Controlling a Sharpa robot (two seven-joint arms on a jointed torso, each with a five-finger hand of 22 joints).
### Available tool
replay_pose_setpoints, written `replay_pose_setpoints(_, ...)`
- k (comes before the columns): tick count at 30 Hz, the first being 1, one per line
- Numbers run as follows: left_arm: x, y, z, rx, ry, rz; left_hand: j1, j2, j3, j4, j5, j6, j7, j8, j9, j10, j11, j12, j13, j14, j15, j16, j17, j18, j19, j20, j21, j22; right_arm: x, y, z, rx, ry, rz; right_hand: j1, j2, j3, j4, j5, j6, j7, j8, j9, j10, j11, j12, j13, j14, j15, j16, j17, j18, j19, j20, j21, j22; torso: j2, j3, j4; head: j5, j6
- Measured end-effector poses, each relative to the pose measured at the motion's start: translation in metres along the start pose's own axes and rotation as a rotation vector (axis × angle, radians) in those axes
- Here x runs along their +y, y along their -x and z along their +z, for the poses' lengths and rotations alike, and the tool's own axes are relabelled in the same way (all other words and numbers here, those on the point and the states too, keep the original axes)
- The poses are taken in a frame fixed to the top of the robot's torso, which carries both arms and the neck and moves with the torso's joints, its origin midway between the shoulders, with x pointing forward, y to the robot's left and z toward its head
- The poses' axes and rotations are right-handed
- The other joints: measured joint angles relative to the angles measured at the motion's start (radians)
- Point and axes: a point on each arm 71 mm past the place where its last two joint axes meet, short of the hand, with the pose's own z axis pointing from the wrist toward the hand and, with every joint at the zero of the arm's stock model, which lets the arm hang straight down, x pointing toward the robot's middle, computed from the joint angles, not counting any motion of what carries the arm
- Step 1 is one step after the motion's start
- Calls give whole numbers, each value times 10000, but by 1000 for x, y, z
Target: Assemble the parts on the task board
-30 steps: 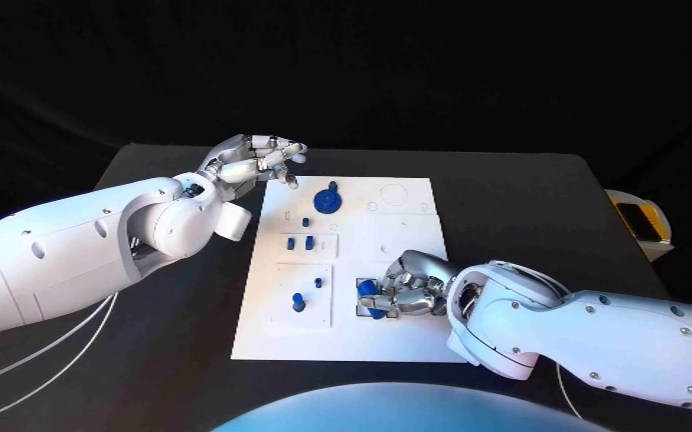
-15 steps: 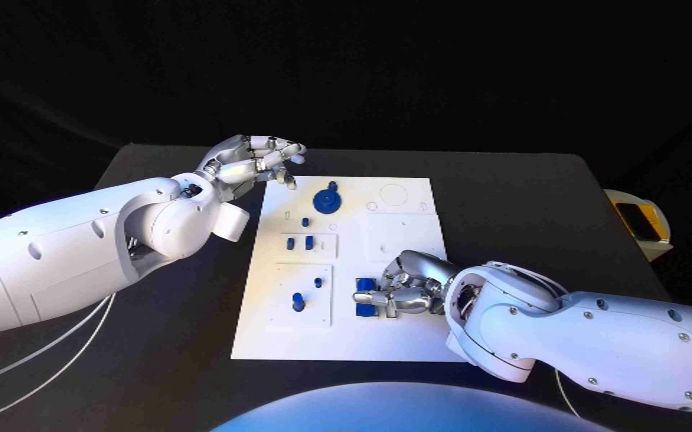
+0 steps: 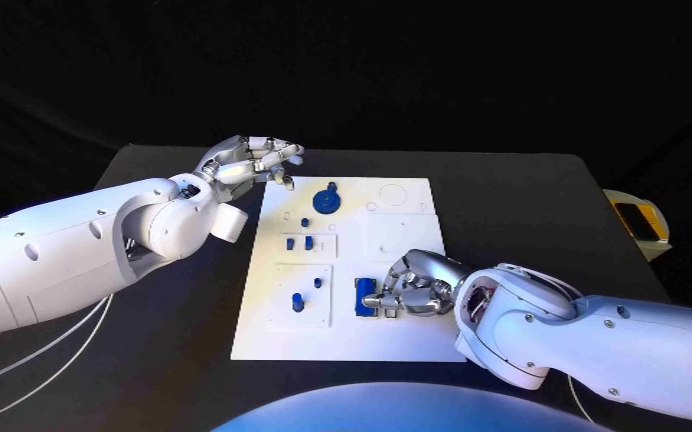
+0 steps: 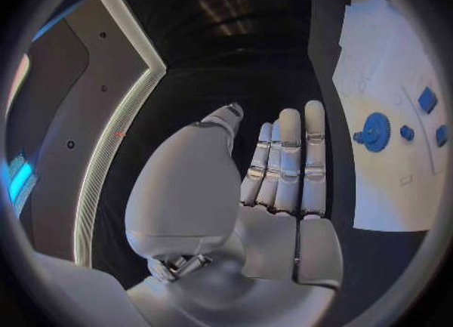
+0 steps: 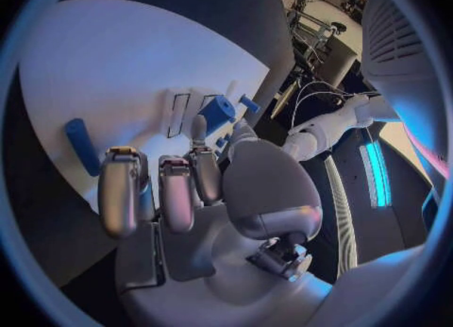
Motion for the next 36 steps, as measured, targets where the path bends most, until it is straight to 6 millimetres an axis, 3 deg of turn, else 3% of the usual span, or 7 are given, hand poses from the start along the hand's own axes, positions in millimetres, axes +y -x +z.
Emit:
replay_pose_setpoints(5, 0, 0, 0, 0, 13, 0, 0, 0, 0, 0, 0, 0, 0, 0, 0, 0, 0, 0, -10, 0, 0, 0, 0, 0, 0, 0, 0, 1, 2, 1, -2, 11, 202, -4, 851, -14, -41, -42, -252, 0, 0, -53, -1, 0, 0, 70, 49, -37, -36, 0, 0, 3, -36, -36, 25, -1, -2, -1, 1, -1, 5)
replay_pose_setpoints(19, 0, 0, 0, 18, 53, -6, 0, 0, 0, 0, 0, 0, 0, 0, -1, 0, 0, 0, -9, 0, 0, 0, -1, 1, 0, -1, 0, -8, 1, 0, 6, 35, 242, -86, 1294, 355, 45, 40, -184, 81, -81, -52, -15, 34, -32, 136, 448, -37, -31, -1, 0, 16, -36, -36, 65, -2, -2, -11, 19, -37, 40)
replay_pose_setpoints(36, 1, 0, -1, 27, 114, -9, 39, 39, 0, 0, 0, 0, 0, 0, -1, 0, 0, 0, -18, 0, 0, 0, -1, 1, -1, 0, 0, -6, 2, 0, 11, 116, 351, -137, 1718, 36, 352, -46, -449, 160, -161, -90, -25, 36, -33, 192, 679, -38, -109, 38, 0, 22, -34, -108, 65, 5, -5, -5, 25, -66, -12)
